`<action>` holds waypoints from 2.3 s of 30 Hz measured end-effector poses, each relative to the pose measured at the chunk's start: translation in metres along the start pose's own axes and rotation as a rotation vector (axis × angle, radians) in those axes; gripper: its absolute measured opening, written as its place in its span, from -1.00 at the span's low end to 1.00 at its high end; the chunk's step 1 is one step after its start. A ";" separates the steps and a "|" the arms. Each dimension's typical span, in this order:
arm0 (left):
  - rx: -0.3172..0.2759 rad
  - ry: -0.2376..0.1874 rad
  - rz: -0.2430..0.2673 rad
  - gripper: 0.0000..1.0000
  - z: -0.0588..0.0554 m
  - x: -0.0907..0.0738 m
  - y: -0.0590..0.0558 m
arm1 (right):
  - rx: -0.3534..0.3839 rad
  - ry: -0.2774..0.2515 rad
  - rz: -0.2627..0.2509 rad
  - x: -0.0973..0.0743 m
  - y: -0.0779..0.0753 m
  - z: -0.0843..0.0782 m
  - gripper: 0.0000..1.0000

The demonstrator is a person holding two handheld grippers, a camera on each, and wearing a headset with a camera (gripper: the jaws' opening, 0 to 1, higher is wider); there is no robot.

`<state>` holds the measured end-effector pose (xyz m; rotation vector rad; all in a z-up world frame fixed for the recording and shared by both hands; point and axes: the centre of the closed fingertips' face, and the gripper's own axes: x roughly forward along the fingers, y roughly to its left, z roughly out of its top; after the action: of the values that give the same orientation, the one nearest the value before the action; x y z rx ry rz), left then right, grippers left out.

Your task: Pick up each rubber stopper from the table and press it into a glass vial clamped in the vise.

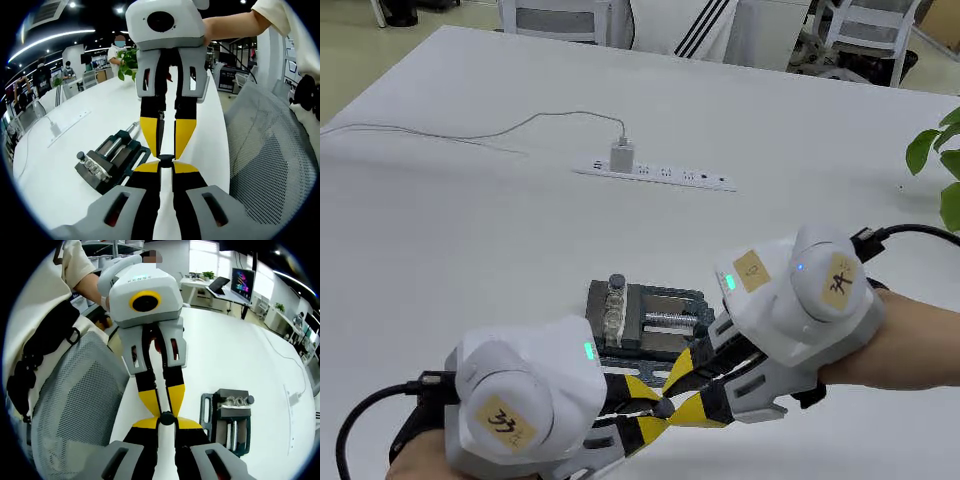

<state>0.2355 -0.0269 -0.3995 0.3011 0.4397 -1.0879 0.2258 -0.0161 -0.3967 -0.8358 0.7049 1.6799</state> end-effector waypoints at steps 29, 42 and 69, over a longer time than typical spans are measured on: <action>-0.098 -0.028 0.090 -0.31 -0.016 -0.015 0.022 | -0.004 0.024 0.000 -0.003 -0.012 0.001 -0.87; -0.198 -0.005 0.229 0.16 -0.046 -0.042 0.051 | -0.014 0.063 0.013 0.003 -0.021 -0.007 -0.87; -0.198 -0.003 0.318 0.57 -0.052 -0.060 0.070 | -0.206 0.225 -0.034 -0.008 -0.107 0.014 -0.88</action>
<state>0.2645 0.0734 -0.4144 0.1858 0.4747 -0.7280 0.3278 0.0170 -0.3862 -1.1896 0.6719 1.6625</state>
